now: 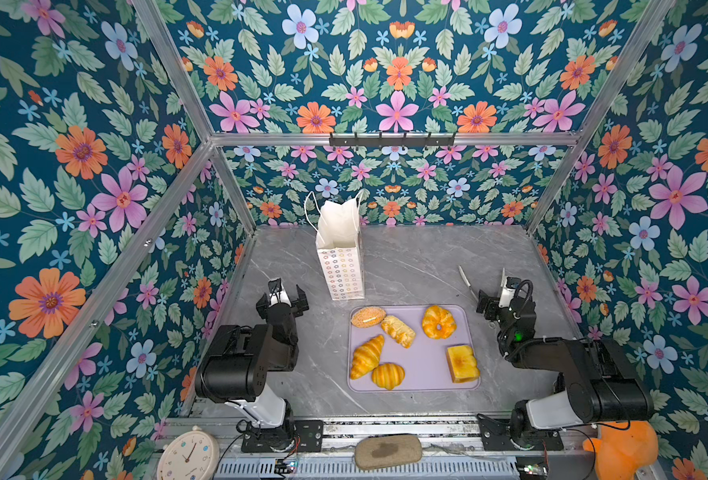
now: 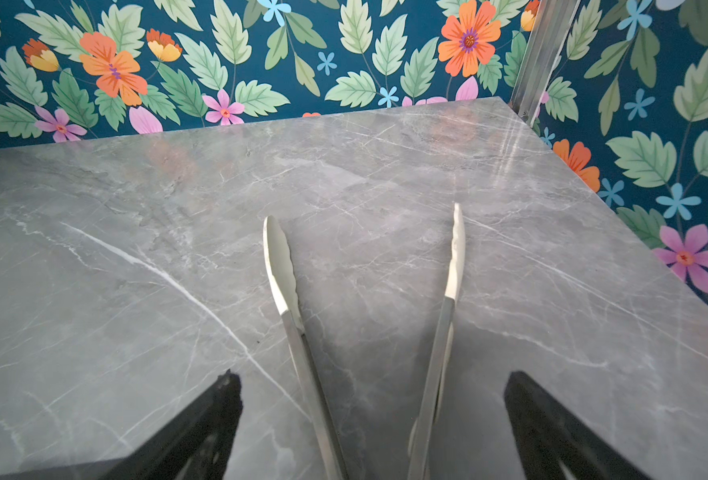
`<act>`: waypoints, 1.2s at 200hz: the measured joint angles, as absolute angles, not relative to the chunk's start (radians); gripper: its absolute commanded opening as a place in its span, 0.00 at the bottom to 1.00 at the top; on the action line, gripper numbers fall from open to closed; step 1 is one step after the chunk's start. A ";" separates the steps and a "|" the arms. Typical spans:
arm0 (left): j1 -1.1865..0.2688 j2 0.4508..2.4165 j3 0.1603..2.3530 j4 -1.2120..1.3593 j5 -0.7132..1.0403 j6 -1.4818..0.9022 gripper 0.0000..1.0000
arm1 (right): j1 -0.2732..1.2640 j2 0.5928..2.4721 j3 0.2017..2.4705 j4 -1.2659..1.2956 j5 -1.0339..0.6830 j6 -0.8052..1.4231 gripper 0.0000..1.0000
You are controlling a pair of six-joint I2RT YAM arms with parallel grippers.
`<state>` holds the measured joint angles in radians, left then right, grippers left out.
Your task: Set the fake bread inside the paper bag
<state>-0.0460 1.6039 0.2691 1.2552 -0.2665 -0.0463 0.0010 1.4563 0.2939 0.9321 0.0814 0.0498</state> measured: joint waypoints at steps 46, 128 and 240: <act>-0.046 1.604 0.269 1.256 -0.266 -0.046 1.00 | 0.001 1.456 0.294 0.932 0.081 0.050 0.99; -0.049 1.217 0.294 0.973 -0.266 -0.101 1.00 | 0.001 1.138 0.393 0.622 0.127 0.107 0.99; -0.049 0.937 0.740 0.249 0.076 -0.492 1.00 | 0.001 0.893 0.805 -0.239 0.002 0.420 0.99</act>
